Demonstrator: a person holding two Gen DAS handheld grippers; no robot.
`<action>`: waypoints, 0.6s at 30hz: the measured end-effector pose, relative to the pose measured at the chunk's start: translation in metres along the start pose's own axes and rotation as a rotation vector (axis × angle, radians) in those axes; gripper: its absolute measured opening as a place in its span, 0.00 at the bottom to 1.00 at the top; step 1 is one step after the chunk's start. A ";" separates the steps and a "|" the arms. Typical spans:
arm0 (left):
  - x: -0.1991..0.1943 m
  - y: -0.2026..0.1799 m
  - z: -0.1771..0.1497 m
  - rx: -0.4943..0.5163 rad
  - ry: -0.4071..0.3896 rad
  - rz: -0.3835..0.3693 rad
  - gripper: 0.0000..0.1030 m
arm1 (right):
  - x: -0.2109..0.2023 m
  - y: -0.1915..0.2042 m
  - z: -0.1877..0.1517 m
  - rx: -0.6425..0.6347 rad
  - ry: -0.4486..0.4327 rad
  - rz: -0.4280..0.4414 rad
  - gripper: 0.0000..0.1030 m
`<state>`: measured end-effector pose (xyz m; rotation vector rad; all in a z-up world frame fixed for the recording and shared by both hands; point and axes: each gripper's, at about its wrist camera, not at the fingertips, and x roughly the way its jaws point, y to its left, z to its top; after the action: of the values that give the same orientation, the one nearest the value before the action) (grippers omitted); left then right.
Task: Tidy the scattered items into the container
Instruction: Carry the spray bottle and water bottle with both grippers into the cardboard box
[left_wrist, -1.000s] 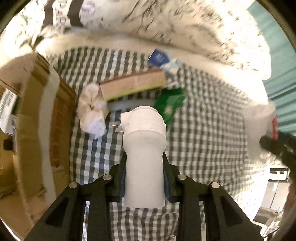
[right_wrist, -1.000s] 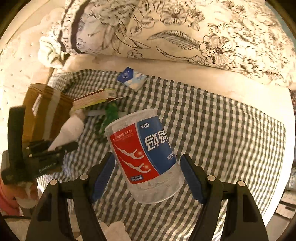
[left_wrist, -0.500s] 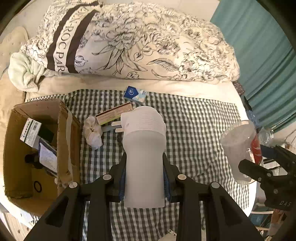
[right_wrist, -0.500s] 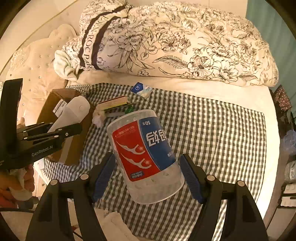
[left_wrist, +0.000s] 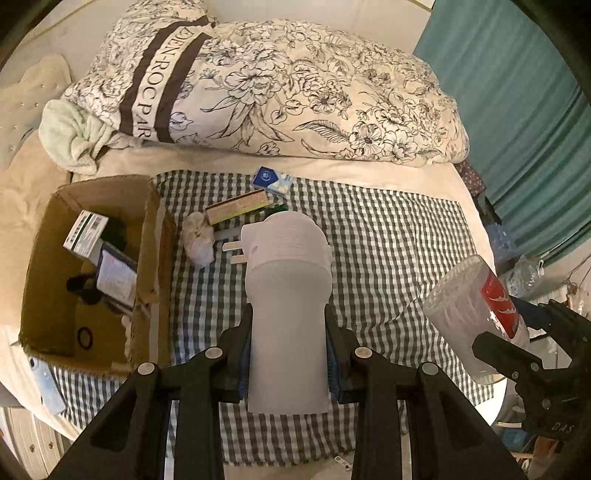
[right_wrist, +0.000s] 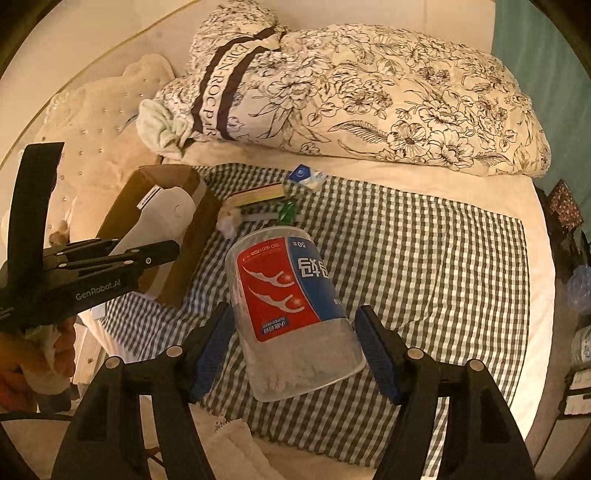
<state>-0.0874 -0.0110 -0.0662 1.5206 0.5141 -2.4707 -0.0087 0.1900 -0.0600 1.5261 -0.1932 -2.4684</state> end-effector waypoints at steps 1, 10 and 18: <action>-0.002 0.002 -0.002 -0.003 -0.002 0.003 0.31 | -0.001 0.002 -0.002 0.000 -0.001 0.005 0.66; -0.019 0.028 -0.015 -0.028 -0.016 0.024 0.31 | 0.001 0.029 -0.004 -0.028 -0.002 0.044 0.65; -0.032 0.072 -0.010 -0.046 -0.051 0.010 0.31 | 0.000 0.070 0.010 -0.054 -0.033 0.032 0.65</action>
<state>-0.0401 -0.0741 -0.0550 1.4352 0.5490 -2.4658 -0.0085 0.1225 -0.0395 1.4502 -0.1542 -2.4543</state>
